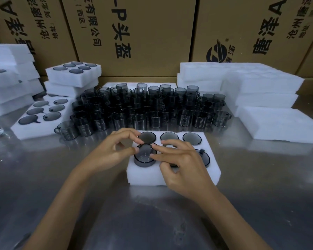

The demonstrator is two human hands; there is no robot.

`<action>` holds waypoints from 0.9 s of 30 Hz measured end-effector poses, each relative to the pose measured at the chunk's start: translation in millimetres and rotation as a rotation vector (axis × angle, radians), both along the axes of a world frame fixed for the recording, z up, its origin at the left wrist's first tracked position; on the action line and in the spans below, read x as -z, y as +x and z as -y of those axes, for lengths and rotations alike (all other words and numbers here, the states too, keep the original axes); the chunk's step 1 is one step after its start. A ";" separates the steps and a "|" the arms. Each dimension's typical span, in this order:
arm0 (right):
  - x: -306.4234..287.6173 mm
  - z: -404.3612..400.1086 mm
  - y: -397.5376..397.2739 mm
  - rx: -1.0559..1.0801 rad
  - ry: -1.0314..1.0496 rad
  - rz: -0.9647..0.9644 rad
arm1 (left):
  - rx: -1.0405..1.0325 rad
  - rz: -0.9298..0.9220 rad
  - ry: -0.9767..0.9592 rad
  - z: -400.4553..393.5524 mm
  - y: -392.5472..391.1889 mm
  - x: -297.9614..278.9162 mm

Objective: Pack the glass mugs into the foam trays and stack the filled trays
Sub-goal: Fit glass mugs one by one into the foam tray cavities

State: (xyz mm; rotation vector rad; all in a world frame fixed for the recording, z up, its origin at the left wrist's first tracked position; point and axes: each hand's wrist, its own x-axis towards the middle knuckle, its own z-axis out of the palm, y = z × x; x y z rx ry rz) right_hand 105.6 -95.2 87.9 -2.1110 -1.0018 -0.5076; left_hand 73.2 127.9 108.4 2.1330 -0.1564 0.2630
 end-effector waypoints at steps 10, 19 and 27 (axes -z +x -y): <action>3.2 -4.9 4.2 0.058 -0.140 -0.078 | 0.050 -0.153 0.072 -6.4 9.1 15.6; -1.7 2.0 2.9 0.125 0.032 0.020 | -0.157 -0.187 -0.244 3.2 14.1 31.8; -2.5 58.9 56.0 0.610 -0.024 -0.604 | -0.075 -0.292 0.018 1.8 17.7 31.8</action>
